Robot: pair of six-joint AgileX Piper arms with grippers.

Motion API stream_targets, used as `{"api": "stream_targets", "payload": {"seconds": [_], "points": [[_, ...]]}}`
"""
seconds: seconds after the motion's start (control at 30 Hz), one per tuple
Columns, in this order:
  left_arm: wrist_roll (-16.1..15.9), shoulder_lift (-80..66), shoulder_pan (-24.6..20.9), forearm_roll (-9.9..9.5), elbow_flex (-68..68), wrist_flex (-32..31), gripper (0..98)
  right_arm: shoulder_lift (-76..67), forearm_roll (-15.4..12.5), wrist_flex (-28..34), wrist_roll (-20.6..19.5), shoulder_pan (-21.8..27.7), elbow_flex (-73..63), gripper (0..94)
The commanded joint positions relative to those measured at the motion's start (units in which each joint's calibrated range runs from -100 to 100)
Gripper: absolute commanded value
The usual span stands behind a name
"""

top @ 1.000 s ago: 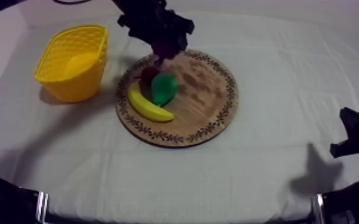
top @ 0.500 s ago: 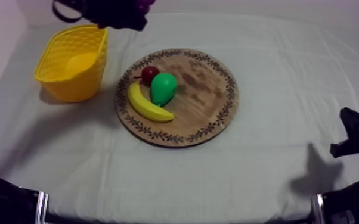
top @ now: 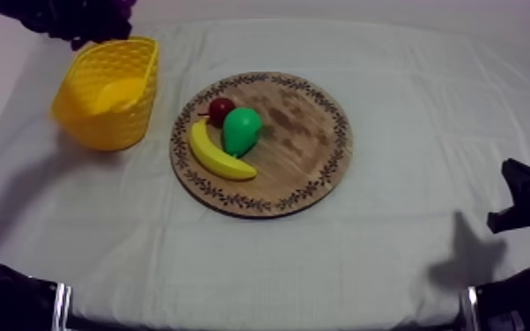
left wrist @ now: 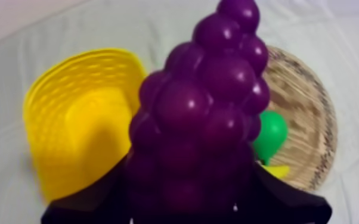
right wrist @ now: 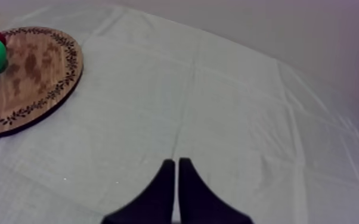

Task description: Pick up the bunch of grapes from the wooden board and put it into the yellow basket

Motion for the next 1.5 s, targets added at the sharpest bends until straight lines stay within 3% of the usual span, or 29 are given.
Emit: {"api": "stream_targets", "payload": {"seconds": [0.0, 0.4, 0.7, 1.47], "points": [[0.3, 0.4, -2.7, 0.21, -0.7, 0.4, 53.9, 0.0, 0.0, 0.0, 0.0, 0.0, 0.0, 0.5], [1.7, 7.2, -7.2, -0.08, -9.3, 2.0, 53.7, 0.0, 0.0, 0.0, 0.0, 0.0, 0.0, 0.5], [1.7, 15.9, -9.0, -0.51, -6.6, -1.1, 53.6, 0.0, 0.0, 0.0, 0.0, 0.0, 0.0, 0.5], [1.7, 22.0, -6.7, -0.33, 3.2, -8.6, 53.4, 0.0, 0.0, 0.0, 0.0, 0.0, 0.0, 0.5]]}}
